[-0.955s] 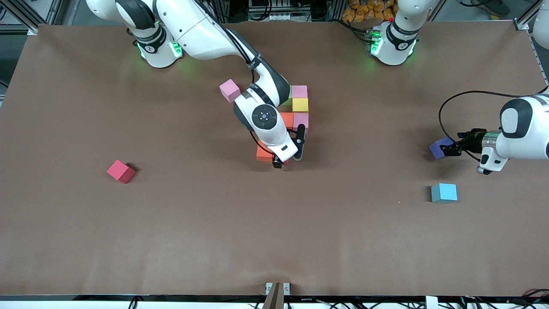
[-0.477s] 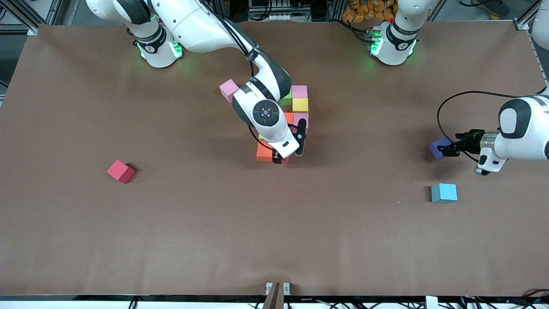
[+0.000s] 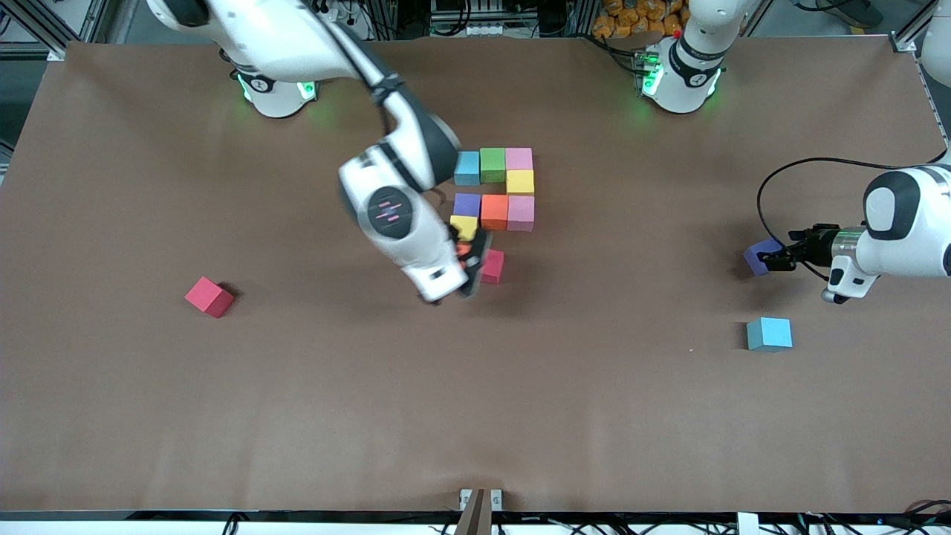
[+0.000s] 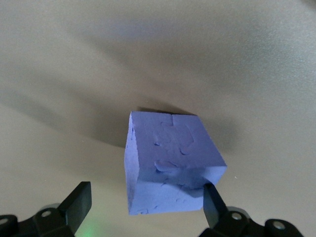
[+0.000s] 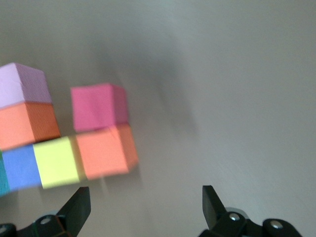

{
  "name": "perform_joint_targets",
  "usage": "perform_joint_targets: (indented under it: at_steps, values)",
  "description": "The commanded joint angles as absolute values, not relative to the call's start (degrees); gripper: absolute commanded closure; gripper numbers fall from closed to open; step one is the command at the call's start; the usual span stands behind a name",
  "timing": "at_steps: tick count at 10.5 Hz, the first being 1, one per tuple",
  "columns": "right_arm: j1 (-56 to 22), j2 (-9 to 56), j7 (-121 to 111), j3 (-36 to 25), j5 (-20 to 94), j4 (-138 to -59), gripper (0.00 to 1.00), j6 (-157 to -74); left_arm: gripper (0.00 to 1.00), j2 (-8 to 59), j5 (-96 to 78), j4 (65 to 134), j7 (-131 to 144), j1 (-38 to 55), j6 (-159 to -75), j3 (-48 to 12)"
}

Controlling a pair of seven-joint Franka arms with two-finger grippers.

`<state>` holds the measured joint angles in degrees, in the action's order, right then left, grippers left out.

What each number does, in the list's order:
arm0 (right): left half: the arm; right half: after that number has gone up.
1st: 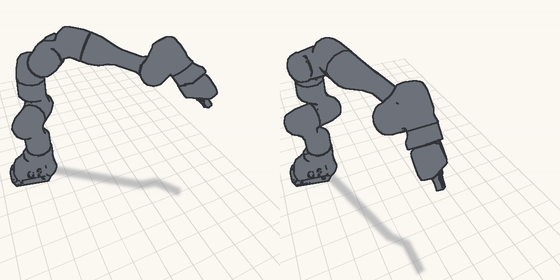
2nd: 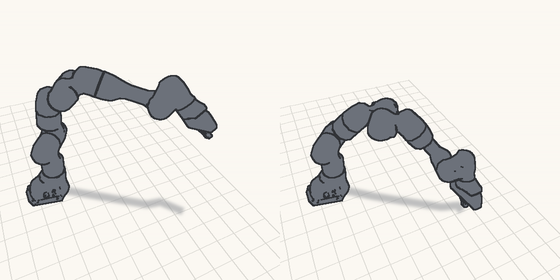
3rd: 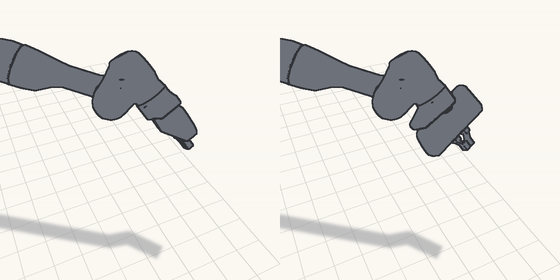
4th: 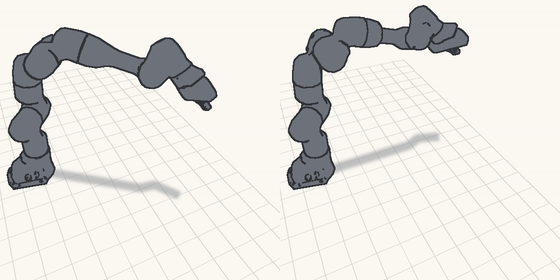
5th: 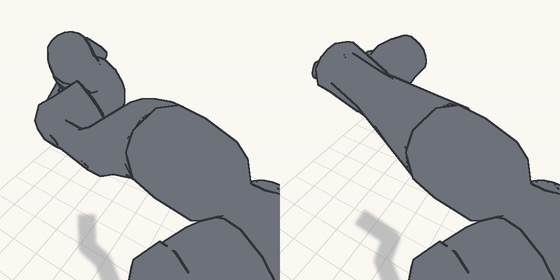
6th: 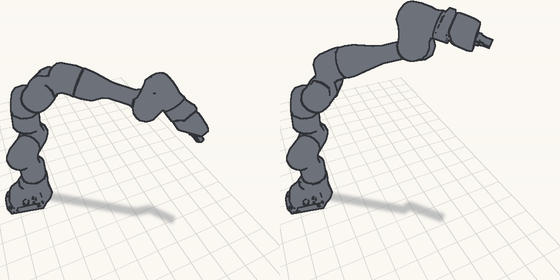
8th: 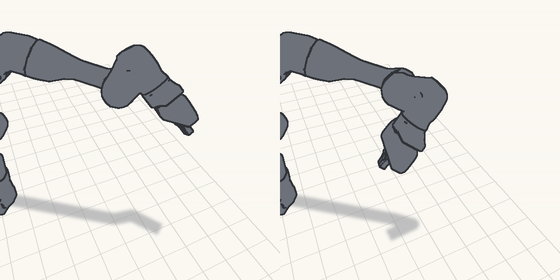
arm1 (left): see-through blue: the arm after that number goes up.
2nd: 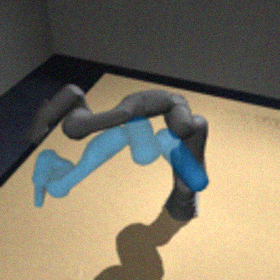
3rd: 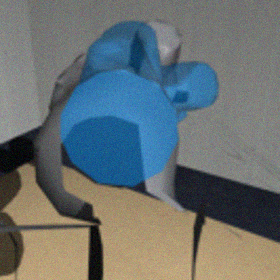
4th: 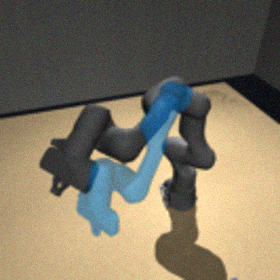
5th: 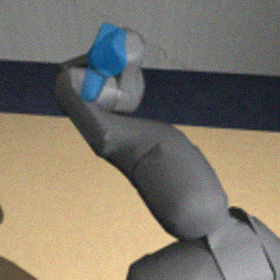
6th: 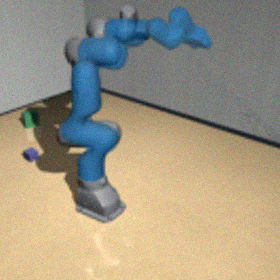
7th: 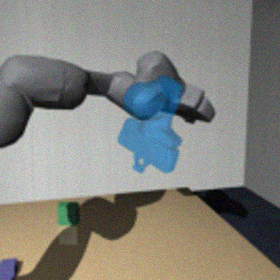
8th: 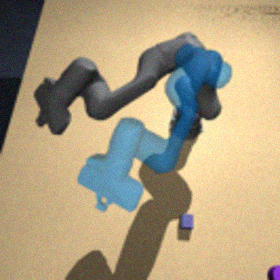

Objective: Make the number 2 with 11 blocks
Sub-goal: 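Lift the purple cube with the left gripper while the right gripper withdraws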

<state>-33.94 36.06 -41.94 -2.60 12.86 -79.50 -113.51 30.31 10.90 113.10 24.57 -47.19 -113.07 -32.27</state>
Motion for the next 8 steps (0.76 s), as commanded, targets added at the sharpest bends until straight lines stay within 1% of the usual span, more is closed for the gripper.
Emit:
perform_joint_targets:
  at_steps: [1,3,6,8]
  values:
    - [-27.01,32.27,-40.43,-2.8,9.6,-80.86,0.0,-108.56,0.0,31.02,8.18,113.29,23.55,-47.46,-113.9,-33.13]
    - [-21.91,31.82,-41.04,-3.69,6.25,-80.77,0.0,-105.48,0.0,32.16,8.0,113.03,23.55,-47.29,-114.52,-33.4]
    - [-13.82,31.47,-40.96,-4.57,2.48,-80.68,0.0,-104.77,0.0,33.05,7.91,112.94,23.55,-47.29,-115.93,-33.93]
    - [-8.46,28.49,-39.38,-4.83,2.55,-80.86,0.0,-104.07,0.0,33.48,8.0,112.94,23.55,-47.29,-116.1,-33.93]
